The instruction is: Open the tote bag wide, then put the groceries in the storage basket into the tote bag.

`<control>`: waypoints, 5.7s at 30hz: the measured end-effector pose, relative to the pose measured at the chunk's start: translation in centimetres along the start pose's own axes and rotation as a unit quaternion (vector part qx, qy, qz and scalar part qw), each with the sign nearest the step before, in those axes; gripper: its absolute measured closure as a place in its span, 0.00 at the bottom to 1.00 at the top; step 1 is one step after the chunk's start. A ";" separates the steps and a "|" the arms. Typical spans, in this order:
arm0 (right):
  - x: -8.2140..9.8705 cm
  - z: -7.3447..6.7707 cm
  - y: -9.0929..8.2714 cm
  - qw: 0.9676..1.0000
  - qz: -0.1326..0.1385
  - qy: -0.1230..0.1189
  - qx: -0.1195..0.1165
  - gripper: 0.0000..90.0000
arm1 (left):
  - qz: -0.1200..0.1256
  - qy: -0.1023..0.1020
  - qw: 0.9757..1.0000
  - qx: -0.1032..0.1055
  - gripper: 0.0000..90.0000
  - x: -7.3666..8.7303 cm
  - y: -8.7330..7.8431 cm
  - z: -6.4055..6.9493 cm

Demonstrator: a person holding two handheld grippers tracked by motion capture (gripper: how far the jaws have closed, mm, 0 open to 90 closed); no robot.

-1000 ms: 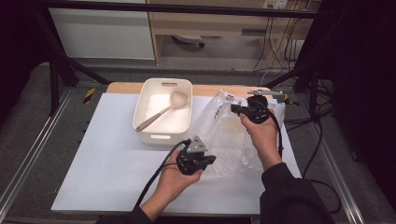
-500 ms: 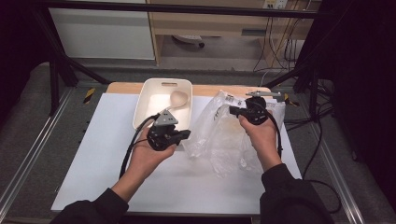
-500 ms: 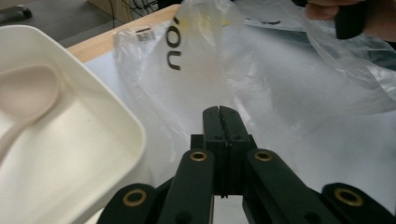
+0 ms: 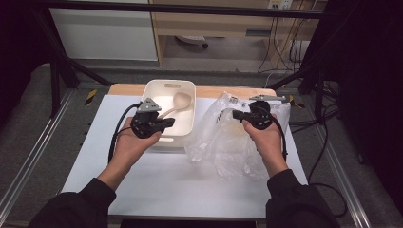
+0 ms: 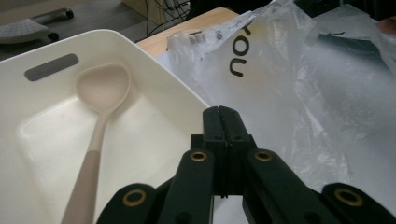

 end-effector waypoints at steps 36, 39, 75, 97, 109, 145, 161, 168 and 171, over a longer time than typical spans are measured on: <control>0.2 -0.6 0.3 1.000 -0.008 -0.012 -0.009 1.00 | 0.006 -0.061 0.998 -0.024 0.12 0.4 0.0 -5.5; 0.1 -0.7 0.2 1.000 -0.006 -0.012 -0.011 1.00 | 0.002 -0.062 0.998 -0.028 0.11 0.5 0.1 -5.9; -0.9 -1.1 0.2 1.000 -0.002 -0.013 -0.020 1.00 | -0.022 -0.055 0.998 -0.031 0.16 0.7 2.7 -7.2; -0.7 -1.2 0.2 1.000 -0.004 -0.016 -0.019 1.00 | -0.084 -0.087 0.991 -0.050 0.31 2.9 5.5 -9.2; 0.0 -1.0 0.2 1.000 -0.007 -0.015 -0.019 1.00 | -0.089 -0.090 0.990 -0.054 0.37 3.3 5.6 -9.5; 0.5 -0.1 0.5 1.000 -0.012 -0.005 -0.020 1.00 | -0.132 -0.098 0.985 -0.052 0.68 5.1 7.5 -9.9; 0.5 0.0 0.3 1.000 -0.009 -0.006 -0.020 1.00 | -0.128 -0.098 0.985 -0.062 0.77 5.1 7.1 -9.6; 0.5 -0.1 0.4 1.000 -0.010 -0.006 -0.021 1.00 | -0.119 -0.092 0.985 -0.084 0.77 5.3 6.2 -9.8; 0.5 -0.2 0.4 1.000 -0.010 -0.006 -0.021 1.00 | -0.108 -0.093 0.986 -0.087 0.77 5.3 5.5 -9.9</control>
Point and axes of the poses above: each handheld gripper's, and its own axes: y roughly forward along the jaws, x roughly out of its underside, z roughly to its right, the point moved 9 cm from there along y, roughly forward along the jaws, and after that the axes turned 14 degrees about -z, right-handed, at the moved point
